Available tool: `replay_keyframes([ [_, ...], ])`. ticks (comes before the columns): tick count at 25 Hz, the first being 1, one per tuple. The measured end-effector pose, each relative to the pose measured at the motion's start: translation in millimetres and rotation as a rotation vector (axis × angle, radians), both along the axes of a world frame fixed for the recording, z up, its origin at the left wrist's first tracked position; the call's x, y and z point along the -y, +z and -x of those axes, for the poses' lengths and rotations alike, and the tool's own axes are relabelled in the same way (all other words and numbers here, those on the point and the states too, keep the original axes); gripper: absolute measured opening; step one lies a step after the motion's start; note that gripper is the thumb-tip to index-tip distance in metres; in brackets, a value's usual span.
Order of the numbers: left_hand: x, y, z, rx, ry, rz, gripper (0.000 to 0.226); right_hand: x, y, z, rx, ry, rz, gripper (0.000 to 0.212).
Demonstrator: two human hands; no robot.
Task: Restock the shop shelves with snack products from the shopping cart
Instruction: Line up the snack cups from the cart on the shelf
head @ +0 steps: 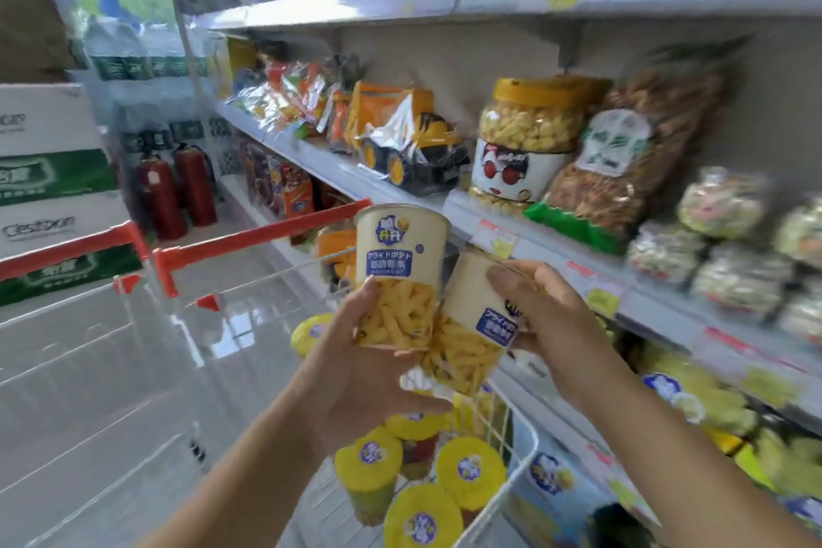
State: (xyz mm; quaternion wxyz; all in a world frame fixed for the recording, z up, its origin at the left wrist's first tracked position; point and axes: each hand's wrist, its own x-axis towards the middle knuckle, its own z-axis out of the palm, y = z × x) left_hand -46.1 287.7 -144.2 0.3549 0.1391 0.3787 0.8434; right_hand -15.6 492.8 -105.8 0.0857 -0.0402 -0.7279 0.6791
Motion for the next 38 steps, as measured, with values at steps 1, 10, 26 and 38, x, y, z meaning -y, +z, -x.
replay_keyframes([
  [1,-15,3,-1,-0.010,-0.061,-0.036,0.089,-8,4,-6,-0.016,-0.061,0.016,0.056],
  [10,-132,43,-18,-0.064,-0.404,-0.124,0.084,-100,48,-99,-0.131,-0.221,0.128,0.064],
  [26,-242,78,-47,-0.182,-0.355,-0.076,0.090,-344,79,-213,-0.014,-1.052,-0.503,0.093],
  [38,-270,94,-34,-0.245,-0.243,-0.062,0.094,-412,78,-113,0.096,-0.743,-0.140,0.032],
])
